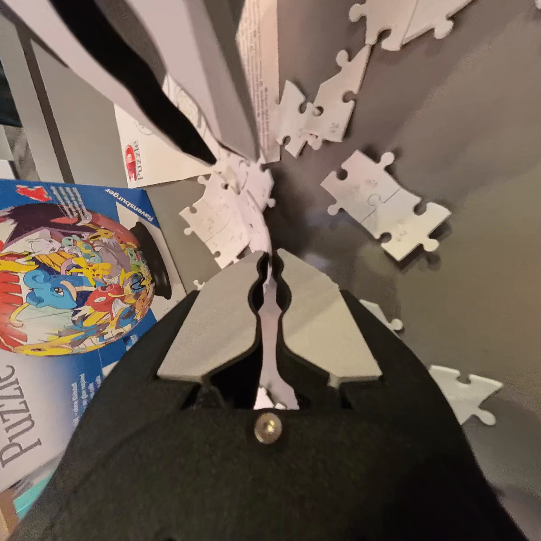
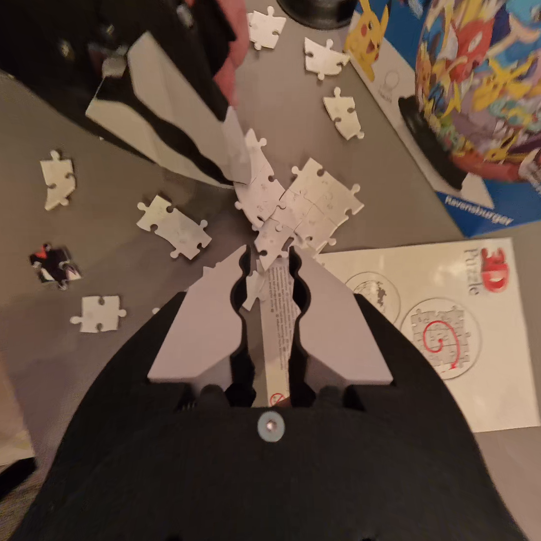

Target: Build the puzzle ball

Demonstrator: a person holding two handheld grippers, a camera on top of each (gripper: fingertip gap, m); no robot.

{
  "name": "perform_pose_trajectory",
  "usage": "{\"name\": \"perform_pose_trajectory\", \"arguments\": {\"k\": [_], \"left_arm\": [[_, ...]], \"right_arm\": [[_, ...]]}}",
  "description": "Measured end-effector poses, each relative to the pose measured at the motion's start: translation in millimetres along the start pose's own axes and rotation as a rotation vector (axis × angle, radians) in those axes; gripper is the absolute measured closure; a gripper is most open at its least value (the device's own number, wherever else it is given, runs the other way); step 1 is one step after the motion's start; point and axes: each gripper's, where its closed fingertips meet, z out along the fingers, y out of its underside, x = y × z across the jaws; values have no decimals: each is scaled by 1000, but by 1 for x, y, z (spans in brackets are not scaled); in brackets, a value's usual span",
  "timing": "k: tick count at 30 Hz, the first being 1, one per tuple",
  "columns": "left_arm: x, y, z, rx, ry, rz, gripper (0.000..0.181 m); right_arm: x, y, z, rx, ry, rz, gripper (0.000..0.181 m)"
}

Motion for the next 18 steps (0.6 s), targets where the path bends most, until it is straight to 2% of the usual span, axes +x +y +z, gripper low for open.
{"name": "perform_pose_trajectory", "arguments": {"k": [5, 9, 13, 18], "left_arm": [[-4, 2, -1, 17, 13, -15, 179], [-3, 1, 0, 31, 21, -23, 179], [-4, 2, 1, 30, 13, 7, 179], [-2, 4, 5, -11, -12, 100, 178]], "right_arm": [[-2, -7, 2, 16, 76, -185, 152], [-7, 3, 15, -44, 80, -255, 147], [-8, 5, 23, -66, 92, -280, 145], [-3, 3, 29, -34, 113, -286, 154]]}}
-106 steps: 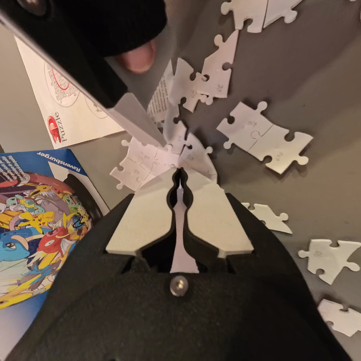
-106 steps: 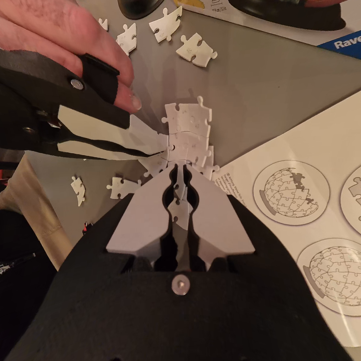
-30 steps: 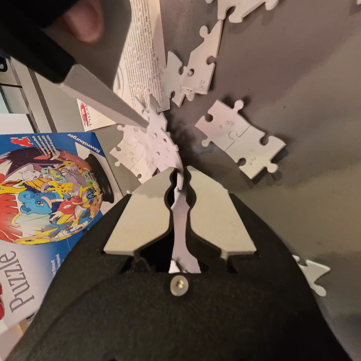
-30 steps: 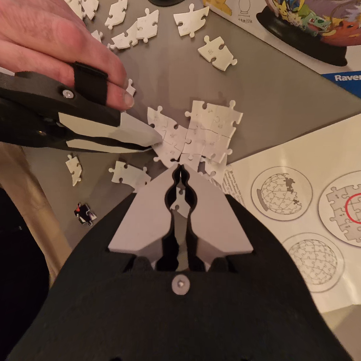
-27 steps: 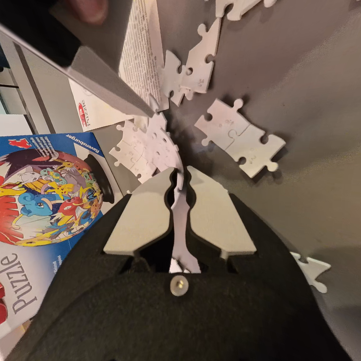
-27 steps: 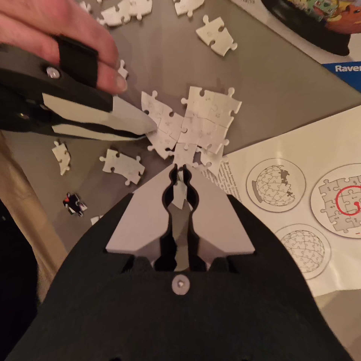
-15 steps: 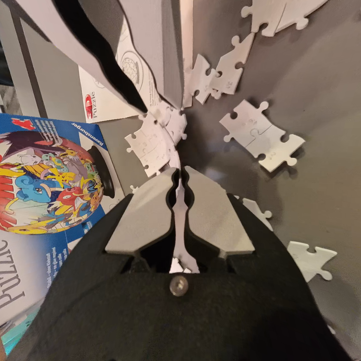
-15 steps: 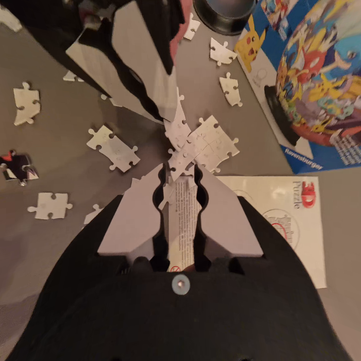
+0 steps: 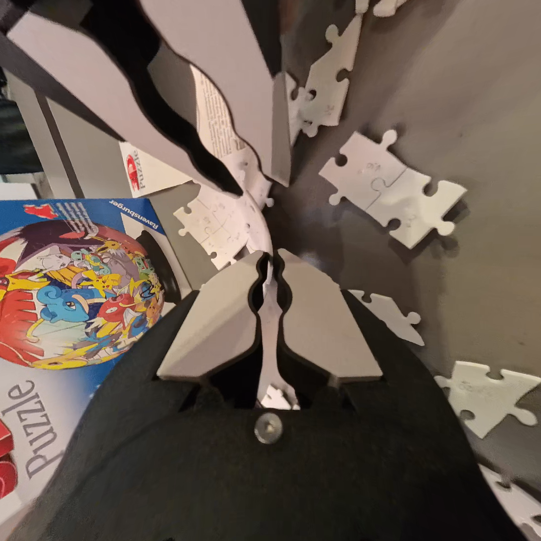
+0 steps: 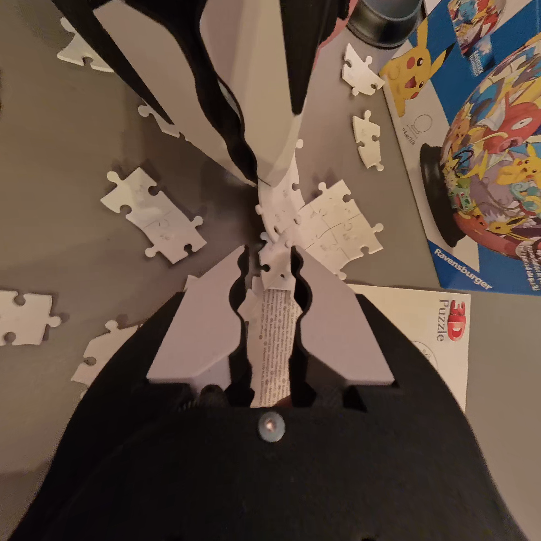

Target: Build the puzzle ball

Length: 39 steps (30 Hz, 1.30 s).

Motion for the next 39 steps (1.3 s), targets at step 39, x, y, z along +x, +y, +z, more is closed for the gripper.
{"name": "perform_pose_trajectory", "arguments": {"k": [39], "left_arm": [[-1, 5, 5, -222, -46, 307, 175]], "right_arm": [[2, 1, 4, 64, -108, 196, 181]]}}
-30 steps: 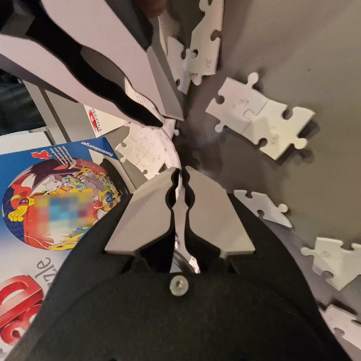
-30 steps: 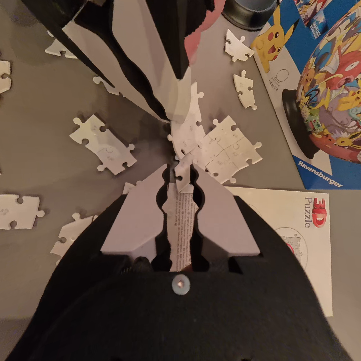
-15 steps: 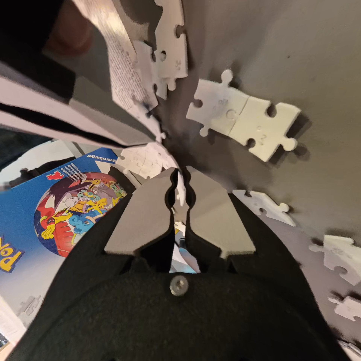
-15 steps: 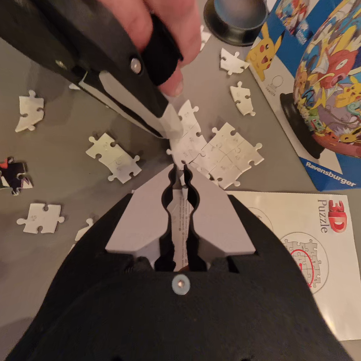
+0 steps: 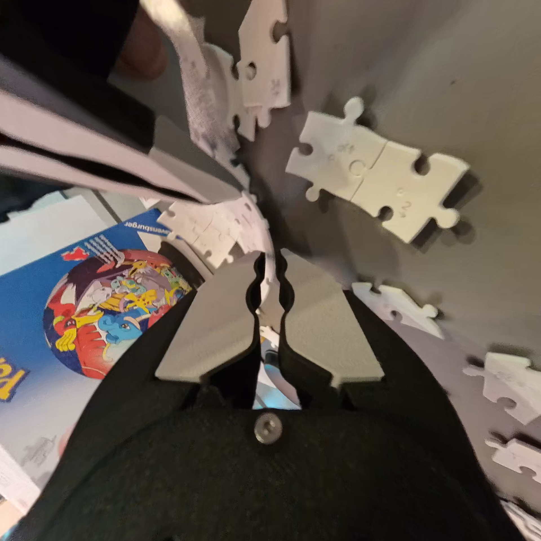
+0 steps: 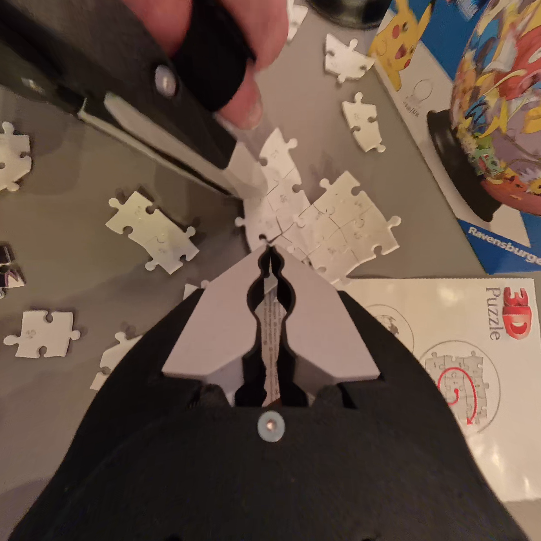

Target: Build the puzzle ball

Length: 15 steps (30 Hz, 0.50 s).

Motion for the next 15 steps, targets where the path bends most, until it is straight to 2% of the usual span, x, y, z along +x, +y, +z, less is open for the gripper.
{"name": "perform_pose_trajectory", "arguments": {"k": [5, 9, 12, 15], "left_arm": [[-2, 12, -9, 36, 13, -169, 172], [3, 16, -10, 57, 30, -213, 170], [3, 25, -11, 92, 55, -350, 166], [0, 29, -12, 152, 106, -576, 161]], "right_arm": [[-1, -3, 1, 6, 4, -7, 181], [-2, -5, 2, 13, -7, 9, 181], [-1, -9, -3, 38, -3, 23, 181], [5, -8, -9, 41, 17, 39, 181]]}}
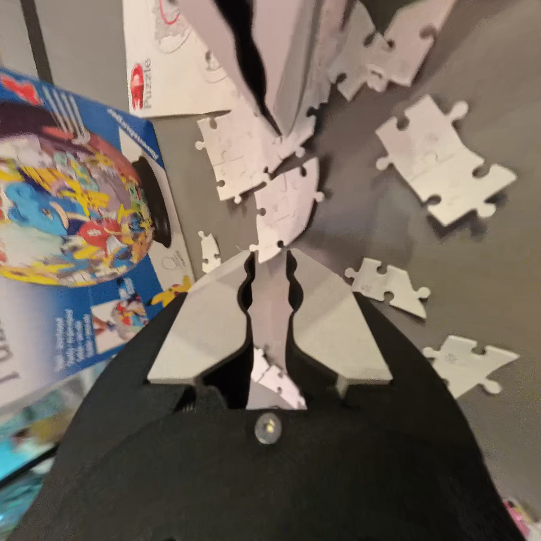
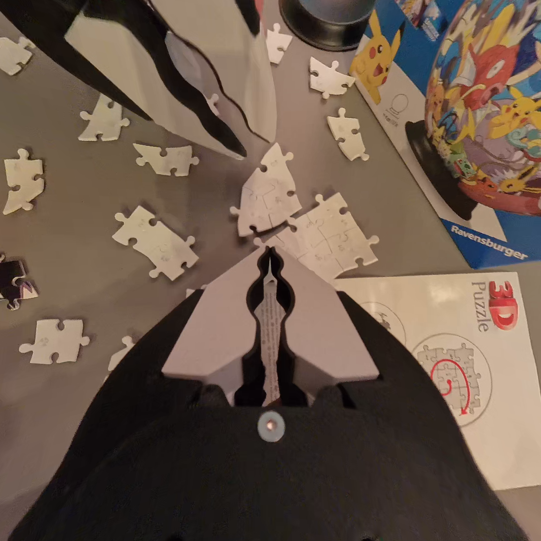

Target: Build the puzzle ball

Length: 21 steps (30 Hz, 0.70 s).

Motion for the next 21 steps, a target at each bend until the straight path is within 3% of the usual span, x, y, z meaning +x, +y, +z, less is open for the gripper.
{"name": "perform_pose_trajectory", "arguments": {"k": [4, 9, 15, 21], "left_arm": [[-1, 6, 6, 6, 71, -249, 146], [1, 5, 14, 21, 168, -535, 141], [9, 3, 19, 12, 277, -704, 145], [12, 0, 18, 34, 299, -805, 157]], "right_arm": [[7, -5, -4, 37, 16, 40, 181], [10, 3, 5, -20, 42, 35, 181], [6, 4, 11, -33, 29, 28, 181], [5, 4, 12, -32, 22, 31, 181]]}}
